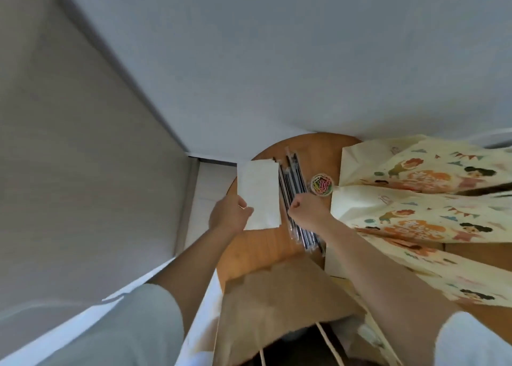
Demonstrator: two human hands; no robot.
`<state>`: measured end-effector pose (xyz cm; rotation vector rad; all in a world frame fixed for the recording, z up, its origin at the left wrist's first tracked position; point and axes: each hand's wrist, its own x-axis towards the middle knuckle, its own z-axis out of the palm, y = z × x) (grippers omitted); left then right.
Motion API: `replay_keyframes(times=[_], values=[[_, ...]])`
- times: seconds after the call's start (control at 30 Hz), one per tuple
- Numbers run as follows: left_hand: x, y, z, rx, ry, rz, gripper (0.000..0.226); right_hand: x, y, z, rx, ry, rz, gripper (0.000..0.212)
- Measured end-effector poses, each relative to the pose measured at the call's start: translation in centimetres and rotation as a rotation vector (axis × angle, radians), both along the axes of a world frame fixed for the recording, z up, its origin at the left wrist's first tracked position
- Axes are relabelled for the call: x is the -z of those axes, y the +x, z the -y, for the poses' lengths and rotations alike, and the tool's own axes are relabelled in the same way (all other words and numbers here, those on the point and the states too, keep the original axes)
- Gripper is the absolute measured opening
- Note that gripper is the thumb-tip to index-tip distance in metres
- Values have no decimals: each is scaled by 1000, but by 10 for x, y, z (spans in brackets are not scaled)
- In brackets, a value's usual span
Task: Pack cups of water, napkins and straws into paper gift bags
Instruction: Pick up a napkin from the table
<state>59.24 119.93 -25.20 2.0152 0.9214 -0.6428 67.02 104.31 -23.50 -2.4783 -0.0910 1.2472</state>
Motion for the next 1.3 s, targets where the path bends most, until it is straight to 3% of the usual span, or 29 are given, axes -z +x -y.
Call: replay_keyframes(times=[0.1, 0.2, 0.27, 0.37, 0.5, 0.7, 0.8, 0.9, 0.97, 1.07, 1.17, 1.23, 1.3], values=[[29, 21, 3, -4, 12, -51, 40, 39, 2, -1, -8, -79, 15, 26], [42, 37, 9, -44, 4, -61, 52, 60, 1, -4, 12, -110, 34, 10], [49, 44, 12, -63, 24, -64, 56, 68, 0, -8, 2, -134, 57, 12], [55, 50, 11, -74, 47, -84, 52, 78, -5, -13, -28, -186, 84, 20], [56, 51, 13, -71, 87, -84, 28, 85, -7, -17, -75, -274, 99, 22], [56, 52, 14, -133, 27, -66, 27, 81, -5, -19, -61, -299, 22, 18], [55, 51, 16, -111, -10, -38, 12, 75, -4, -18, -26, -261, -21, 14], [48, 50, 18, -101, -38, 23, 13, 68, -5, -17, 112, -180, -14, 27], [39, 52, 18, -124, -113, 30, 12, 60, -4, -15, 244, -67, 63, 27], [27, 57, 15, -211, -214, 62, 14, 39, -2, -17, 239, 89, 213, 28], [8, 63, 13, -287, -307, 77, 8, 17, -1, -22, 267, 205, 205, 27], [-10, 66, 15, -330, -418, 87, 29, 3, -2, -25, 263, 242, 158, 26], [-28, 66, 20, -374, -543, 129, 27, -11, -5, -25, 239, 268, 138, 26]])
